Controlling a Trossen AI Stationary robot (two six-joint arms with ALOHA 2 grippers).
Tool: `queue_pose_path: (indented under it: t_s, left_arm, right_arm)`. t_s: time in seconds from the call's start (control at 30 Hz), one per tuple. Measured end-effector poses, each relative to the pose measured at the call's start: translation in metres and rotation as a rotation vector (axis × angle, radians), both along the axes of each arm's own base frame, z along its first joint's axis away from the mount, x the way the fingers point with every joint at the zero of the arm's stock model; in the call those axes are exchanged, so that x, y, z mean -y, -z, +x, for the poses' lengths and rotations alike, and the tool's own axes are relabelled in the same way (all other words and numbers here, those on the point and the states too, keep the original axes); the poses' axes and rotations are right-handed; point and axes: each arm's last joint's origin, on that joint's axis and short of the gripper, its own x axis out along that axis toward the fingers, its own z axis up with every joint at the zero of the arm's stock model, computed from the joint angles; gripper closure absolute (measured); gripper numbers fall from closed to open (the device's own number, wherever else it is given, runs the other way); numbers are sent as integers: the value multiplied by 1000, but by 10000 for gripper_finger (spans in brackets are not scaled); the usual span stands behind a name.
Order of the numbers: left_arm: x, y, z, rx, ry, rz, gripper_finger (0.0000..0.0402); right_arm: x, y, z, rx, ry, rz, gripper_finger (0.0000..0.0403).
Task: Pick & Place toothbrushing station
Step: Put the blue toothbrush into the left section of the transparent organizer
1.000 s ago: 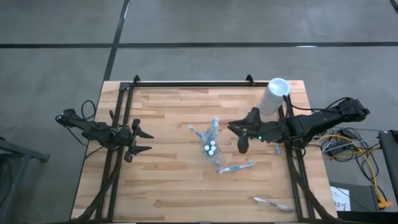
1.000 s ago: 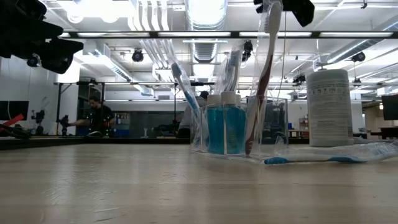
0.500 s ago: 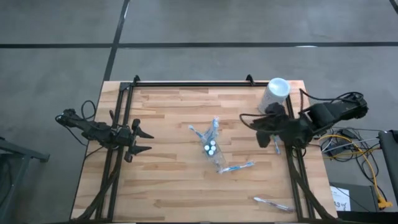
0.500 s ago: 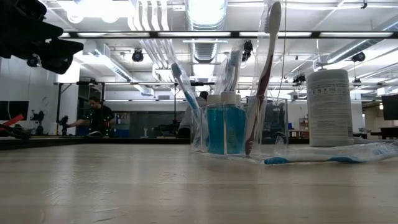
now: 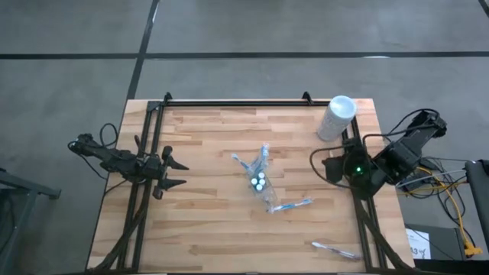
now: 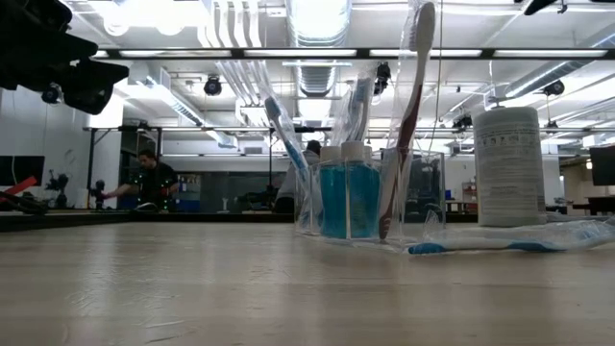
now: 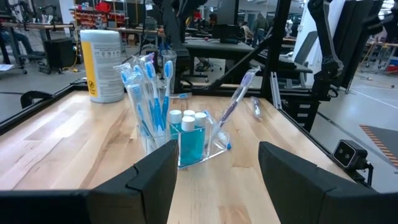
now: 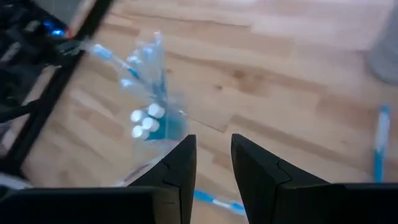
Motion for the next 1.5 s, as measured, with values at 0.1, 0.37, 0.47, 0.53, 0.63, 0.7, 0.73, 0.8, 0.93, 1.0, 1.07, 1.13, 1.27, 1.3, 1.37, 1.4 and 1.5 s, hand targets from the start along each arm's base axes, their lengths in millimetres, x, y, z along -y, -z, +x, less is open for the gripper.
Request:
queue_pose_path:
  t_s: [0.1,0.37,0.47,0.53,0.63,0.7,0.73,0.8,0.93,1.0,1.07,1.13,1.27,1.3,1.37,1.4,1.5]
  left_arm:
    - [0,0,0,-1,-1,0,174]
    - [0,0,0,-3,0,2,174]
    - [0,0,0,-3,-1,2,174]
    - [0,0,0,-3,-1,1,174]
    - [0,0,0,-3,-1,2,174]
    - [0,0,0,-3,0,1,174]
    - [0,0,0,-3,0,2,174]
    - [0,0,0,-3,-1,1,174]
    - [0,0,0,-3,0,1,174]
    - [0,0,0,-3,0,1,174]
    - [0,0,0,-3,-1,1,174]
    - [0,0,0,-3,-1,2,174]
    - [0,0,0,-3,0,2,174]
    - [0,0,0,-3,0,2,174]
    - [0,0,0,-3,0,1,174]
    - [0,0,0,-3,-1,1,174]
    - [0,0,0,-3,0,2,174]
  right_arm:
    - [0,8,4,7,-9,-70,305]
    - [-6,32,11,-34,28,-100,305]
    - [-7,44,13,-61,66,-75,305]
    - [-8,51,13,-88,73,-65,305]
    - [-9,60,12,-121,96,-20,305]
    - [-7,64,11,-139,168,61,305]
    - [-7,67,10,-157,204,104,305]
    - [-5,72,7,-251,255,197,305]
    - [-5,81,5,-442,222,326,305]
    - [-4,85,4,-499,183,333,305]
    - [-4,89,3,-538,158,331,305]
    - [-4,93,2,-561,125,310,305]
    - [-3,100,1,-589,104,289,305]
    - [-3,101,1,-591,101,287,305]
    - [-3,101,1,-592,74,283,305]
    - [-4,101,2,-591,55,282,305]
    - [-5,99,4,-585,8,278,305]
